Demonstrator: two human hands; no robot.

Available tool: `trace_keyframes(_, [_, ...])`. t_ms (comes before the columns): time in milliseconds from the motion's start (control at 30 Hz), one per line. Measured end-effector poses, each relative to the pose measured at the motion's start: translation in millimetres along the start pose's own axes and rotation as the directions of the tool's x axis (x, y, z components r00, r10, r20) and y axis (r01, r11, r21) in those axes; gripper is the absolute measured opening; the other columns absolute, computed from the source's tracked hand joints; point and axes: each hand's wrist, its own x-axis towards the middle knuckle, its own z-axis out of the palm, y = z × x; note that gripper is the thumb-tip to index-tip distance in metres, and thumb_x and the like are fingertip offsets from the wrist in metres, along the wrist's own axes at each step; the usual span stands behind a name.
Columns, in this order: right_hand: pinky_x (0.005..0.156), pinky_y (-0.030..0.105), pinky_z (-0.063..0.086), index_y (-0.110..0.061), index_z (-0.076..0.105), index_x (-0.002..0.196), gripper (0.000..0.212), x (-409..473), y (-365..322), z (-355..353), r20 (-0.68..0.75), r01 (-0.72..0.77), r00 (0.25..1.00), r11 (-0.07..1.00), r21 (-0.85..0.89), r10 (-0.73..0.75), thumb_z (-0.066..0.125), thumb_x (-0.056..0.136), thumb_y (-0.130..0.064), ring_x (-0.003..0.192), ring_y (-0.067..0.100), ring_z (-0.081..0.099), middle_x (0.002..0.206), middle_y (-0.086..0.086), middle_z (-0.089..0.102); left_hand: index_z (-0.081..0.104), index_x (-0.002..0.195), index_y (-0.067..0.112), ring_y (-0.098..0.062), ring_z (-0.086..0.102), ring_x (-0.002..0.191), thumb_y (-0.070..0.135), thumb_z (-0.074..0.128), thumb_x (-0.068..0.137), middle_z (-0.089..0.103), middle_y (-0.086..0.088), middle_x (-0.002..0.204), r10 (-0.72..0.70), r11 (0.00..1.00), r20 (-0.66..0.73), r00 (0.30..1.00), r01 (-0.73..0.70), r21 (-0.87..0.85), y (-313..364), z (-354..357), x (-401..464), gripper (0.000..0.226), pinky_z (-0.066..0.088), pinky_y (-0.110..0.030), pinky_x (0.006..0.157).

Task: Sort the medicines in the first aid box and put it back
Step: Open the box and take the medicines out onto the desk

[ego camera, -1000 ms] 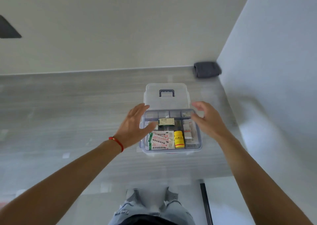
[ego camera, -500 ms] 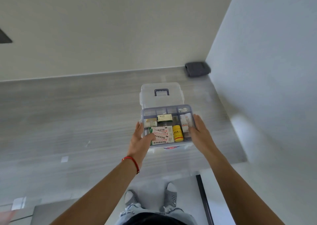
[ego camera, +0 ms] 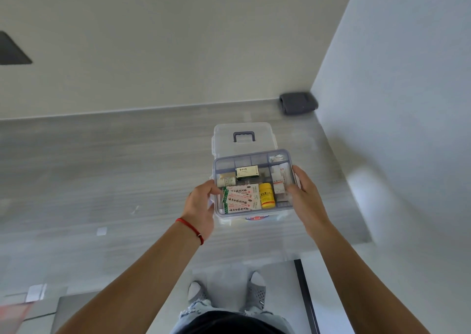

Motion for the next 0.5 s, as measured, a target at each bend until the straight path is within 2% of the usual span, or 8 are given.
trace_keyframes(67, [0.068,0.013,0.055,-0.041,0.063,0.124,0.041,-1,-1,-3,-0.009,0.029,1.000,0.999,0.017,-0.029,0.047,0.101,-0.011,0.099,-0.006,0.068,0.109,-0.019,0.072,0.060,0.093,0.006,-0.012,0.055,0.118,-0.001,0.049,0.076,0.075,0.005,0.101,-0.014,0.999,-0.047,0.999,0.012,-0.049,2,1,2,0.021,0.034,-0.030,0.108])
trace_keyframes(133, [0.073,0.018,0.057,-0.032,0.065,0.125,0.039,0,-3,-6,0.007,0.042,0.999,0.999,0.035,-0.042,0.045,0.101,-0.008,0.101,0.000,0.070,0.111,-0.012,0.074,0.060,0.094,0.003,-0.009,0.053,0.118,-0.001,0.049,0.077,0.076,0.005,0.098,0.007,0.999,-0.055,0.998,-0.010,-0.052,3,2,0,0.021,0.027,-0.029,0.113])
trace_keyframes(167, [0.075,0.022,0.057,-0.031,0.067,0.122,0.039,0,-5,-7,0.019,0.035,0.999,0.999,0.036,-0.036,0.044,0.101,-0.008,0.101,0.003,0.071,0.109,-0.011,0.075,0.057,0.093,0.003,-0.006,0.060,0.108,-0.002,0.048,0.078,0.078,0.007,0.086,0.031,0.999,-0.050,0.998,-0.032,-0.031,4,3,-3,0.017,0.032,-0.027,0.109])
trace_keyframes(233, [0.078,0.027,0.057,-0.032,0.069,0.114,0.038,2,-10,-9,0.037,0.013,0.999,1.000,0.021,-0.014,0.043,0.100,-0.008,0.100,0.008,0.072,0.104,-0.010,0.076,0.048,0.087,0.008,-0.005,0.073,0.079,-0.004,0.046,0.082,0.077,0.007,0.070,0.096,0.995,-0.029,0.995,-0.095,0.035,8,5,-7,0.013,0.048,-0.024,0.090])
trace_keyframes(267, [0.079,0.030,0.057,-0.034,0.070,0.110,0.039,4,-13,-11,0.046,0.002,0.999,1.000,0.019,-0.002,0.043,0.098,-0.009,0.100,0.010,0.072,0.103,-0.010,0.076,0.045,0.084,0.009,-0.007,0.074,0.069,-0.003,0.045,0.082,0.076,0.003,0.068,0.120,0.991,-0.018,0.993,-0.118,0.064,9,6,-7,0.012,0.053,-0.023,0.077])
trace_keyframes(333, [0.083,0.036,0.058,-0.037,0.072,0.103,0.038,10,-22,-15,0.064,-0.016,0.998,0.999,0.031,0.014,0.043,0.092,-0.014,0.098,0.012,0.073,0.101,-0.010,0.078,0.045,0.080,0.009,-0.010,0.074,0.065,-0.002,0.045,0.083,0.075,-0.002,0.070,0.149,0.983,0.004,0.989,-0.148,0.107,16,7,-8,0.011,0.055,-0.019,0.058])
trace_keyframes(400, [0.086,0.041,0.058,-0.035,0.075,0.099,0.037,23,-34,-20,0.073,-0.036,0.997,0.998,0.050,0.033,0.044,0.086,-0.018,0.098,0.016,0.075,0.099,-0.008,0.079,0.050,0.088,0.010,-0.010,0.074,0.067,-0.001,0.046,0.084,0.075,-0.003,0.074,0.181,0.975,0.018,0.983,-0.182,0.130,27,8,-7,0.012,0.055,-0.020,0.058])
trace_keyframes(500, [0.090,0.048,0.060,-0.019,0.078,0.097,0.039,50,-54,-25,0.083,-0.076,0.994,0.994,0.079,0.070,0.043,0.087,-0.006,0.097,0.025,0.077,0.096,0.002,0.081,0.053,0.089,0.010,-0.016,0.071,0.075,0.001,0.049,0.085,0.074,-0.004,0.076,0.180,0.978,0.013,0.984,-0.180,0.105,52,14,3,0.011,0.054,-0.027,0.070])
